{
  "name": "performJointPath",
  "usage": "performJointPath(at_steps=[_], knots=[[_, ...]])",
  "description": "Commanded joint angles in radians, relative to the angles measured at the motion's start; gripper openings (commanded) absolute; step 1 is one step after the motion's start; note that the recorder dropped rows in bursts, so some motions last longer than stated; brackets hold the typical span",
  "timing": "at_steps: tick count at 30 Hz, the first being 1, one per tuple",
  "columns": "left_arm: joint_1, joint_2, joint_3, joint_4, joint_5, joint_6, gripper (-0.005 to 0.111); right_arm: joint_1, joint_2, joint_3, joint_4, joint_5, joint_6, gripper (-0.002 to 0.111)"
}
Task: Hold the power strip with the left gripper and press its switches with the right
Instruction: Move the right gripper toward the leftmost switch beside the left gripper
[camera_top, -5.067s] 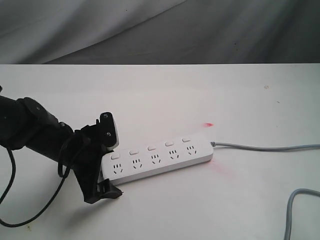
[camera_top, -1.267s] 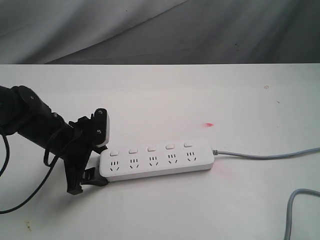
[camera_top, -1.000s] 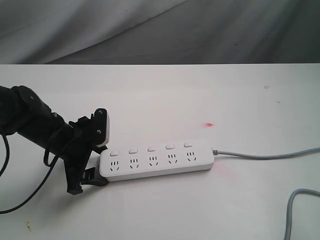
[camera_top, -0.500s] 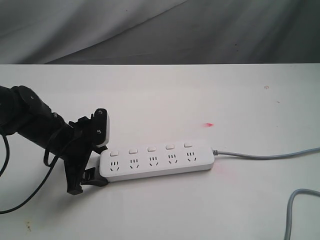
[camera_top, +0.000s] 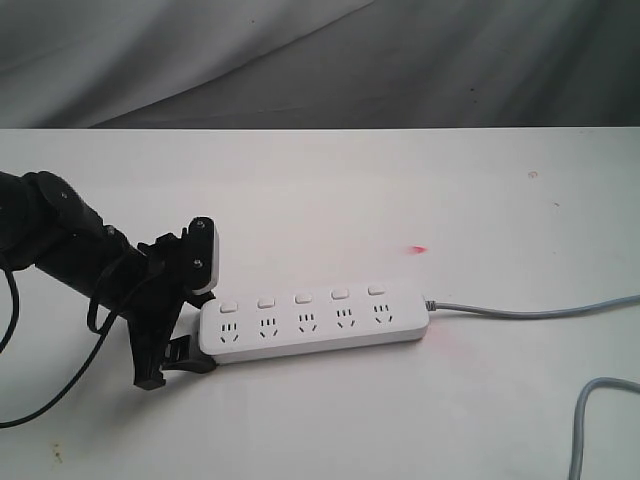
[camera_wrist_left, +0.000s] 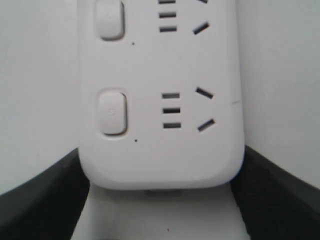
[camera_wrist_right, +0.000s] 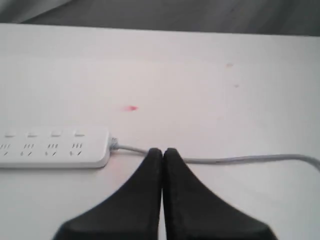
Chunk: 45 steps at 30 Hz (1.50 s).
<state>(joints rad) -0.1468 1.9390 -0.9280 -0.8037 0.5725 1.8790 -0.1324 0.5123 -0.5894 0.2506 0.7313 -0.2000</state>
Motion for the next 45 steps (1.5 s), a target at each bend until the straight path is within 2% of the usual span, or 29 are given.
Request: performJointPath(at_steps=[1,5,12,23,35,45], knots=[[-0.003,0.021,0.009,0.039,0.01,0.014,0.046,0.082,0.076,-0.006,0.022,0.018,-0.002,0.0],[-0.003,0.021,0.009,0.039,0.01,0.014,0.046,0.143,0.153,-0.006,0.044,0.02,-0.075,0.0],[-0.003,0.021,0.009,0.039,0.01,0.012,0.046,0.156,0.383,-0.025,0.247,0.033,-0.404,0.0],[-0.003,0.021,0.009,0.039,0.01,0.014,0.046,0.169,0.8,-0.373,0.464,0.132,-0.767,0.0],[-0.003,0.021,0.009,0.039,0.01,0.014,0.046,0.386,1.203,-0.647,0.473,0.136,-0.831,0.0],[-0.003,0.021,0.009,0.039,0.01,0.011,0.046,0.47,1.372,-0.739,0.507,0.115,-0.94,0.0]])
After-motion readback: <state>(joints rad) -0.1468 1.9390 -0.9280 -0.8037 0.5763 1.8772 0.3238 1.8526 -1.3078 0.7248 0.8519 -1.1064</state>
